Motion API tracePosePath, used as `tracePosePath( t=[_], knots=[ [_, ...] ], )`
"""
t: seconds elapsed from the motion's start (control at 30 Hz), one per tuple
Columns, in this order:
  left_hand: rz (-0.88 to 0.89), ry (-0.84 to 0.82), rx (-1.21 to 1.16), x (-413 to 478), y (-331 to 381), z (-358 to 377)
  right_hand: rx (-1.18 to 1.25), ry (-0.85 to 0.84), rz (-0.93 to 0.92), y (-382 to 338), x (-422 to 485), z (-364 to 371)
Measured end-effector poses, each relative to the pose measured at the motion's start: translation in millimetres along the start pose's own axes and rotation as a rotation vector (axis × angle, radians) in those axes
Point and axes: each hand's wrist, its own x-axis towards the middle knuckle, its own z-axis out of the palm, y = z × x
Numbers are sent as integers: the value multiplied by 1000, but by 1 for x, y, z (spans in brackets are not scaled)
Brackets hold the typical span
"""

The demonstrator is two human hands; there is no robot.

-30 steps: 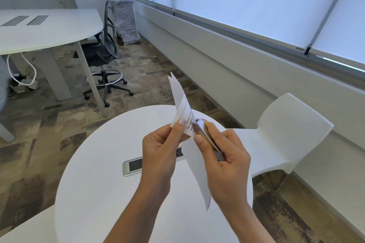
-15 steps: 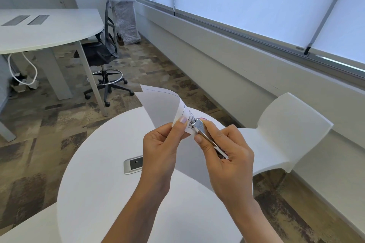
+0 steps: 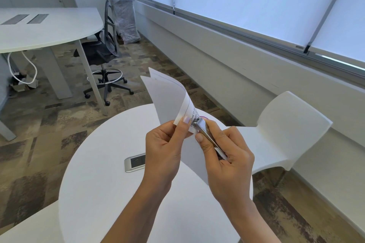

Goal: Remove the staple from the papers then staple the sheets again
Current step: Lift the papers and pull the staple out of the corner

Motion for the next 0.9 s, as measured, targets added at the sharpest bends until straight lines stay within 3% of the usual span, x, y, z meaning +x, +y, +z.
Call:
tracePosePath(
  t=[0.1, 0.23, 0.43, 0.63, 0.9],
  knots=[
    [44, -20, 10, -1, 1, 2, 134, 16, 28, -6, 2, 2],
    [41, 30, -66, 2, 1, 5, 302, 4, 201, -7, 2, 6],
    [-49, 76, -118, 7, -4, 2, 68, -48, 47, 7, -2, 6],
    [-127, -29, -106, 10, -6, -7, -9, 20, -41, 27, 5, 1],
    [-277, -54, 11, 20, -5, -18, -68, -18, -135, 39, 5, -1]
  ],
)
